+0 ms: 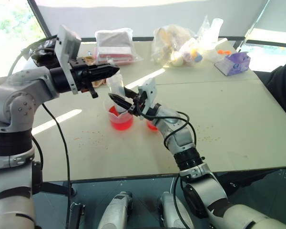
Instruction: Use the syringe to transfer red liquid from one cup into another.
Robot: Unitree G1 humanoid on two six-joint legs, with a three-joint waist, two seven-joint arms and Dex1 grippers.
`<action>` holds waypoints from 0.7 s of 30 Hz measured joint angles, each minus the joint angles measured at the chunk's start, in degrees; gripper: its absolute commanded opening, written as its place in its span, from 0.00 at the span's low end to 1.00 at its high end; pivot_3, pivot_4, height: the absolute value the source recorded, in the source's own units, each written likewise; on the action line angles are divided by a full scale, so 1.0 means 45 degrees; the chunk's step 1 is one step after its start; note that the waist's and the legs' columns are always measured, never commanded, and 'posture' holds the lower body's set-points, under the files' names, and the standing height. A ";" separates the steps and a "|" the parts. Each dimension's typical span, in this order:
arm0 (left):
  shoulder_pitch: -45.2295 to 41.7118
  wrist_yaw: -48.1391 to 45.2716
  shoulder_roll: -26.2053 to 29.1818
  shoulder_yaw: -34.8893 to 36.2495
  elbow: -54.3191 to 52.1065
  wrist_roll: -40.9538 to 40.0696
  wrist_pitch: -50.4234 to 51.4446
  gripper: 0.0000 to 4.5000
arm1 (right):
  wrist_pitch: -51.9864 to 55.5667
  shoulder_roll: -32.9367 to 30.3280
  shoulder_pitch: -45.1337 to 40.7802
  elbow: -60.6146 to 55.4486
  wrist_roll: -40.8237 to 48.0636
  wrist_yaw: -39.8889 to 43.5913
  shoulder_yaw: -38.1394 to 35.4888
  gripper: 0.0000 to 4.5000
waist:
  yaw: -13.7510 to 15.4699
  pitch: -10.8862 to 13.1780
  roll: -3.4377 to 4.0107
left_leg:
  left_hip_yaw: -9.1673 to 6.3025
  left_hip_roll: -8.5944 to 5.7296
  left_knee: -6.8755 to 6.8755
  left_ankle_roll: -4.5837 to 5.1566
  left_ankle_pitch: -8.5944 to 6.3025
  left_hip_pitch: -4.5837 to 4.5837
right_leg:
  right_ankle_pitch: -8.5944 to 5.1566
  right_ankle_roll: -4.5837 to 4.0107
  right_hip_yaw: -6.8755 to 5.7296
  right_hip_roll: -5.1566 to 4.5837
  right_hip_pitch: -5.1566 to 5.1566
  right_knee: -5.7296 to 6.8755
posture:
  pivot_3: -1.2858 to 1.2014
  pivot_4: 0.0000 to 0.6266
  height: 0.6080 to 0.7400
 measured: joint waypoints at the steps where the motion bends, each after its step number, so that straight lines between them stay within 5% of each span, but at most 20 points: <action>1: -0.0018 0.0003 0.0000 0.0000 0.0000 0.0000 0.0000 0.00 | 0.0000 0.0000 0.0001 -0.0004 0.0000 0.0000 0.0000 0.29 | -0.0001 0.0000 0.0000 | 0.0000 0.0000 0.0000 0.0000 0.0000 0.0000 | 0.0000 0.0000 0.0000 0.0000 0.0000 0.0000 | 0.52 0.24 0.97; 14: -0.0033 0.0123 0.0001 0.0031 -0.0001 -0.0103 0.0028 0.00 | 0.0057 0.0000 0.0022 -0.0003 0.0001 0.0000 0.0000 0.29 | 0.0000 0.0000 0.0000 | 0.0000 0.0000 0.0000 0.0000 0.0000 0.0000 | 0.0000 0.0000 0.0000 0.0000 0.0000 0.0000 | 0.52 0.24 0.97; 16: -0.0033 0.0193 0.0001 0.0044 -0.0001 -0.0140 0.0069 0.17 | 0.0068 0.0000 0.0021 0.0001 0.0001 0.0000 0.0000 0.29 | 0.0000 0.0000 0.0000 | 0.0000 0.0000 0.0000 0.0000 0.0000 0.0000 | 0.0000 0.0000 0.0000 -0.0001 0.0000 0.0000 | 0.52 0.24 0.97; 21: -0.0033 0.0318 -0.0020 0.0166 -0.0017 -0.0292 0.0119 0.38 | 0.0076 0.0154 -0.0056 0.0068 0.0092 0.0030 0.0018 0.29 | 0.0000 0.0000 0.0000 | 0.0000 0.0000 0.0000 0.0000 0.0000 0.0000 | 0.0000 0.0000 0.0000 0.0000 0.0001 0.0000 | 0.52 0.24 0.97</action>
